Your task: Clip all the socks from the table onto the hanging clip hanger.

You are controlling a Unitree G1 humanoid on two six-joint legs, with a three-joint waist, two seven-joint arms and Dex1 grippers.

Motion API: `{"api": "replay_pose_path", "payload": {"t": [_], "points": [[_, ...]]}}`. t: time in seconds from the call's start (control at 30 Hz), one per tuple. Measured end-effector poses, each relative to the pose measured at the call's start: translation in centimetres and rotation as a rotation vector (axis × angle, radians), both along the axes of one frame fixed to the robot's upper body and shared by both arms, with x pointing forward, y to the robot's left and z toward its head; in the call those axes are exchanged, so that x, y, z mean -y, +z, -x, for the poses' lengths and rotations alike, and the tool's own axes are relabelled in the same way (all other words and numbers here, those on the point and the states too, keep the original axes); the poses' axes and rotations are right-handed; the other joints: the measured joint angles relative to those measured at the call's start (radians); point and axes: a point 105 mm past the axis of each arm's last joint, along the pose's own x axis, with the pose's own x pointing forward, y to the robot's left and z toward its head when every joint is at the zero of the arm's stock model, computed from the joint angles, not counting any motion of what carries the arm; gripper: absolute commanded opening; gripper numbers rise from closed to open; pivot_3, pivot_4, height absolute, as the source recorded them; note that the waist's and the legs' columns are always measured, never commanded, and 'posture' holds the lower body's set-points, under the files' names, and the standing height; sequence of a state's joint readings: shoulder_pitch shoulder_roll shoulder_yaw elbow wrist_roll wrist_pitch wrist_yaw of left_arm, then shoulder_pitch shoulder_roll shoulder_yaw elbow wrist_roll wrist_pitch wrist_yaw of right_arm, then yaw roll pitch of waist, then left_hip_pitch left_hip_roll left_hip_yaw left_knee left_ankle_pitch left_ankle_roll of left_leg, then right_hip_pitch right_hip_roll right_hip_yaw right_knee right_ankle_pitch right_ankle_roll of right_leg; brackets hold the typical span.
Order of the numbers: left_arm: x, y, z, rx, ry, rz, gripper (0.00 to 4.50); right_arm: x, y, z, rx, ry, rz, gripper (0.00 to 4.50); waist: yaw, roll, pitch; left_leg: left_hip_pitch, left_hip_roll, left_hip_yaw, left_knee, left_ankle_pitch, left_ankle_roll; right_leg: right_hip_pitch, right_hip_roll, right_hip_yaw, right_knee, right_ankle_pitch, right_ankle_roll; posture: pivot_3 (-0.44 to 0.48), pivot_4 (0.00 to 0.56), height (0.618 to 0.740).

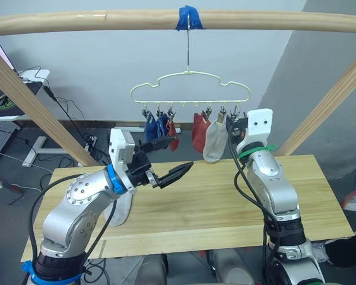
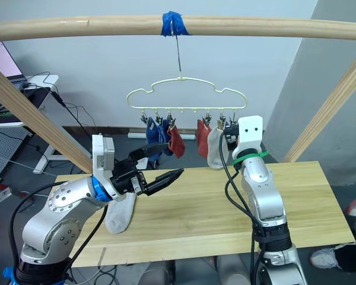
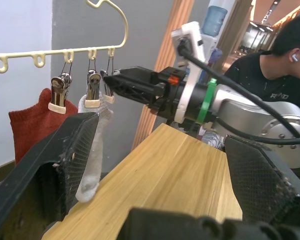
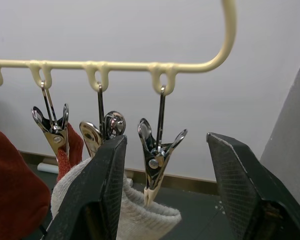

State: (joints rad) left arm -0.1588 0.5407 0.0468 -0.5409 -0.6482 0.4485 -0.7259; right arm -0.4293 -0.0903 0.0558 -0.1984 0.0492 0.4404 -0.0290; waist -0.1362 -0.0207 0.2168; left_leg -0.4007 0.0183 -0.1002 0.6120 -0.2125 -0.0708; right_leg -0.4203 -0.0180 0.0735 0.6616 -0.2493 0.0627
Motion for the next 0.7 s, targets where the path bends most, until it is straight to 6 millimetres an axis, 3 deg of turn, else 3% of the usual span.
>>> {"api": "replay_pose_path", "payload": {"t": [0.43,0.7], "points": [[0.1,0.1,-0.1,-0.001,0.011,0.016,4.50,0.9,0.5,-1.0,0.018,-0.063,-0.007,2.66,0.000,0.000,0.000,0.000,0.000,0.000,0.000,0.000,0.000,0.000,0.000,0.000,0.001,0.000,-0.001,-0.107,0.181,0.740],[0.1,0.1,-0.1,0.002,0.012,0.014,4.50,0.4,0.4,-1.4,0.011,-0.064,-0.035,2.66,0.000,0.000,0.000,0.000,0.000,0.000,0.000,0.000,0.000,0.000,0.000,0.000,0.001,0.002,-0.003,-0.104,0.180,0.740]]}}
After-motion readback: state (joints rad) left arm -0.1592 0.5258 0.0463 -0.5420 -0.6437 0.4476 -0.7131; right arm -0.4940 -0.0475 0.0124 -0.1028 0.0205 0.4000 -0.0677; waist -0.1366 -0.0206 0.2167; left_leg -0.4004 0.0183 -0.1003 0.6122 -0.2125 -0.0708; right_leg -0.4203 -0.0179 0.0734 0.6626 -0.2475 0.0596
